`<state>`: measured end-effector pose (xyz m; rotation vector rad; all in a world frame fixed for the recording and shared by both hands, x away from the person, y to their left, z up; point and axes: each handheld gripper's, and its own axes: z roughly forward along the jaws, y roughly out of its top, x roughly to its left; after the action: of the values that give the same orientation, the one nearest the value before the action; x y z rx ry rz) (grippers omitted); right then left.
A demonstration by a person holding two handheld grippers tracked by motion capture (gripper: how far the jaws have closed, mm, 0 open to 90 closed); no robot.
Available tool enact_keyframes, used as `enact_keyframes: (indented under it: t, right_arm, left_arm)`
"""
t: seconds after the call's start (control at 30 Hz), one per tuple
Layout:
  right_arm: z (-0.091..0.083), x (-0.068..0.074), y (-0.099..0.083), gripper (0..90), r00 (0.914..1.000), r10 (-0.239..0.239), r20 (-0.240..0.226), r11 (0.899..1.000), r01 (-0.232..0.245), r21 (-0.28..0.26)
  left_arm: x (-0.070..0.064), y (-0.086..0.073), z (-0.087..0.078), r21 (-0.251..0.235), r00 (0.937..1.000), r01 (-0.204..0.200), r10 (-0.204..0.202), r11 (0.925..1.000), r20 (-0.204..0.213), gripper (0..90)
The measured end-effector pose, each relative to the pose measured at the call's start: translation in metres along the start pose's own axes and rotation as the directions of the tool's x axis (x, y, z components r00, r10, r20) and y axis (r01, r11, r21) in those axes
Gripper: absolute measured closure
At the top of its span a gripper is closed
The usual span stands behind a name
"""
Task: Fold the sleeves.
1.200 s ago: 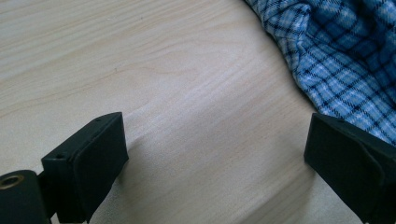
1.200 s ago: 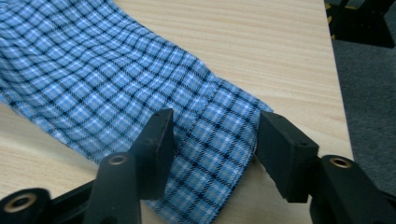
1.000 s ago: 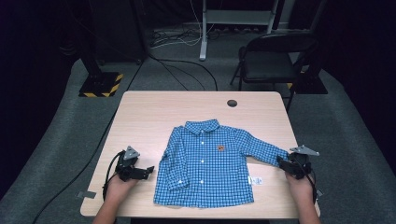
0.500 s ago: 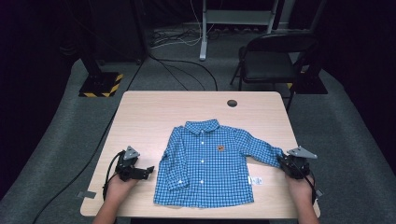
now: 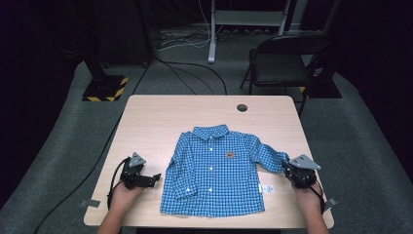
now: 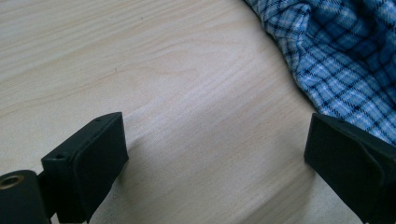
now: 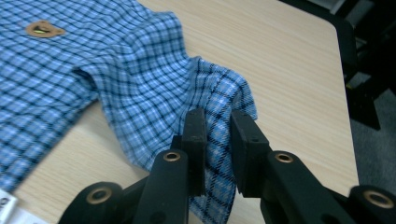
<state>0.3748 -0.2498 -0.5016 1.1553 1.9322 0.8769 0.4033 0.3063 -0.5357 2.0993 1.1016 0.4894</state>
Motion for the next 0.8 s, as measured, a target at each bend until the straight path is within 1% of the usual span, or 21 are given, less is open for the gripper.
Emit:
enact_keyframes:
  t: [0.07,0.1,0.13,0.17,0.23,0.3,0.37,0.4,0.43,0.47,0.5,0.53,0.57,0.6,0.63,0.7,0.73,0.8]
  right_arm:
    - [0.000,0.006,0.002,76.9,0.9995,-0.029,-0.012,1.000,0.029,-0.003]
    - [0.000,0.006,0.002,76.9,0.9995,-0.029,-0.012,1.000,0.029,-0.003]
    - [0.000,0.013,0.004,76.9,0.9979,-0.061,-0.022,0.998,0.061,-0.008]
    - [0.000,0.013,0.004,76.9,0.9979,-0.061,-0.022,0.998,0.061,-0.008]
    - [-0.001,0.020,0.007,76.9,0.9953,-0.092,-0.031,0.996,0.092,-0.014]
    - [-0.002,0.029,0.010,76.9,0.9915,-0.125,-0.038,0.992,0.123,-0.032]
    - [-0.004,0.034,0.012,76.8,0.9886,-0.143,-0.046,0.989,0.142,-0.041]
    - [-0.004,0.034,0.012,76.8,0.9886,-0.143,-0.046,0.989,0.142,-0.041]
    - [-0.004,0.037,0.013,76.8,0.9870,-0.152,-0.052,0.988,0.150,-0.047]
    - [-0.005,0.044,0.015,76.8,0.9827,-0.174,-0.063,0.984,0.171,-0.054]
    - [-0.005,0.044,0.015,76.8,0.9827,-0.174,-0.063,0.984,0.171,-0.054]
    - [-0.005,0.050,0.016,76.8,0.9764,-0.205,-0.068,0.978,0.201,-0.062]
    - [-0.005,0.050,0.016,76.8,0.9764,-0.205,-0.068,0.978,0.201,-0.062]
    - [-0.005,0.057,0.018,76.8,0.9716,-0.222,-0.082,0.974,0.217,-0.070]
    - [-0.005,0.057,0.018,76.8,0.9716,-0.222,-0.082,0.974,0.217,-0.070]
    - [-0.005,0.064,0.019,76.8,0.9655,-0.239,-0.103,0.970,0.232,-0.073]
    - [-0.004,0.070,0.020,76.8,0.9587,-0.257,-0.121,0.965,0.250,-0.075]
    - [-0.004,0.076,0.021,76.8,0.9513,-0.273,-0.142,0.961,0.264,-0.080]
  left_arm:
    - [0.000,0.000,0.000,0.000,1.0000,0.000,0.000,1.0000,0.000,5.6]
    - [0.000,0.000,0.000,0.000,1.0000,0.000,0.000,1.0000,0.000,5.6]
    - [0.000,0.000,0.000,0.000,1.0000,0.001,-0.001,1.0000,0.000,5.6]
    - [0.000,0.000,0.000,0.000,1.0000,0.001,-0.001,1.0000,0.000,5.6]
    - [0.000,0.000,0.000,0.000,1.0000,-0.001,0.001,1.0000,0.000,5.6]
    - [0.000,0.000,0.000,0.001,1.0000,-0.002,0.002,1.0000,-0.001,5.6]
    - [0.000,0.000,0.000,0.000,1.0000,-0.001,0.001,1.0000,0.000,5.6]
    - [0.000,0.000,0.000,0.001,1.0000,-0.003,0.003,1.0000,-0.001,5.6]
    - [0.000,0.000,0.000,0.000,1.0000,-0.001,0.001,1.0000,0.000,5.6]
    - [0.000,0.000,0.000,0.001,1.0000,-0.003,0.003,1.0000,-0.001,5.6]
    - [0.000,0.000,0.000,0.001,1.0000,-0.003,0.003,1.0000,-0.001,5.6]
    - [0.000,0.000,0.000,0.001,1.0000,-0.003,0.003,1.0000,0.000,5.6]
    - [0.000,0.000,0.000,0.001,1.0000,-0.003,0.003,1.0000,0.000,5.6]
    - [0.000,0.000,0.000,0.000,1.0000,-0.002,0.002,1.0000,-0.001,5.6]
    - [0.000,0.000,0.000,0.000,1.0000,-0.002,0.002,1.0000,-0.001,5.6]
    - [0.000,0.000,0.000,0.001,1.0000,-0.002,0.002,1.0000,0.000,5.6]
    - [0.000,0.000,0.000,0.001,1.0000,-0.003,0.003,1.0000,-0.001,5.6]
    - [0.000,0.000,0.000,0.001,1.0000,-0.003,0.003,1.0000,0.000,5.6]
